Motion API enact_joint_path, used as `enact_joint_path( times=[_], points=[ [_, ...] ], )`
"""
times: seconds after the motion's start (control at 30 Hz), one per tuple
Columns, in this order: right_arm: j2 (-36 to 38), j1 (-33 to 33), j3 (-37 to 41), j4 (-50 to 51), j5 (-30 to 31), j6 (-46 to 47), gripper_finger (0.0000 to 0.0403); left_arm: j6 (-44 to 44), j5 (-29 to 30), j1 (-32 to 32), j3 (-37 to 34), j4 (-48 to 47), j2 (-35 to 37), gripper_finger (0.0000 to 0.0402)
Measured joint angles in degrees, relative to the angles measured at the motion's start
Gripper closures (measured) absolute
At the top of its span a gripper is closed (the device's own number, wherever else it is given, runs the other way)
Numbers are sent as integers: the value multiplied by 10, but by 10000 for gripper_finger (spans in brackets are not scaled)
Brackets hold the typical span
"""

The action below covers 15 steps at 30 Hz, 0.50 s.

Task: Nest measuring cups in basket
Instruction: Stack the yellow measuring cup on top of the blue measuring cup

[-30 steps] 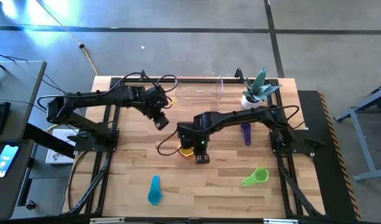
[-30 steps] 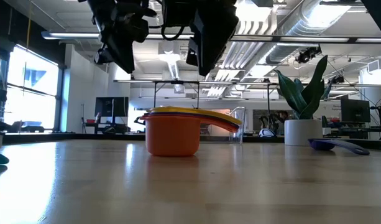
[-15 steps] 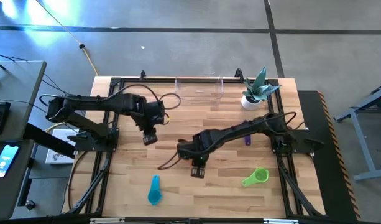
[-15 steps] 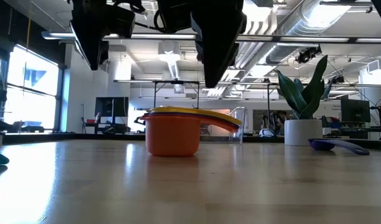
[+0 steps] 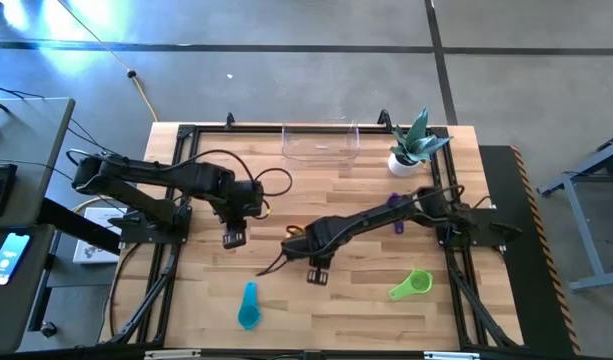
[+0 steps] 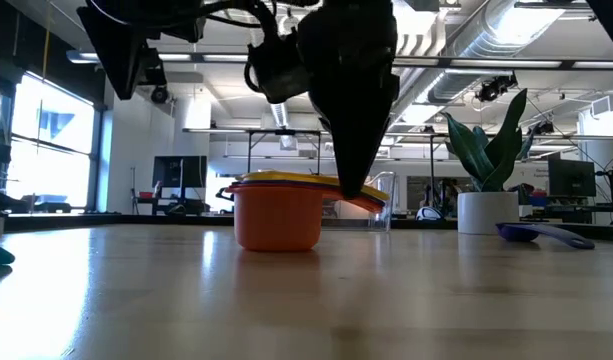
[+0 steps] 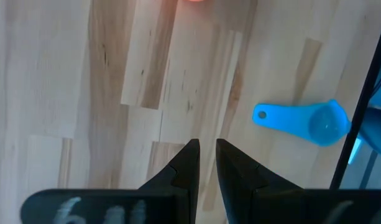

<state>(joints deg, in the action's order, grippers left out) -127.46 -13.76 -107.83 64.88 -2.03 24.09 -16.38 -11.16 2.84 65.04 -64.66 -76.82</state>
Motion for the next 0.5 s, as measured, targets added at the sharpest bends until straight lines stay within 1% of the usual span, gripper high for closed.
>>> enact_joint_path(
  times=[0.27,0.5],
  points=[
    [0,25,0,2,1,-15,336,-10,0,4,0,0,0,358],
    [0,29,0,23,1,-21,336,-13,0,4,0,0,0,358]
  ],
)
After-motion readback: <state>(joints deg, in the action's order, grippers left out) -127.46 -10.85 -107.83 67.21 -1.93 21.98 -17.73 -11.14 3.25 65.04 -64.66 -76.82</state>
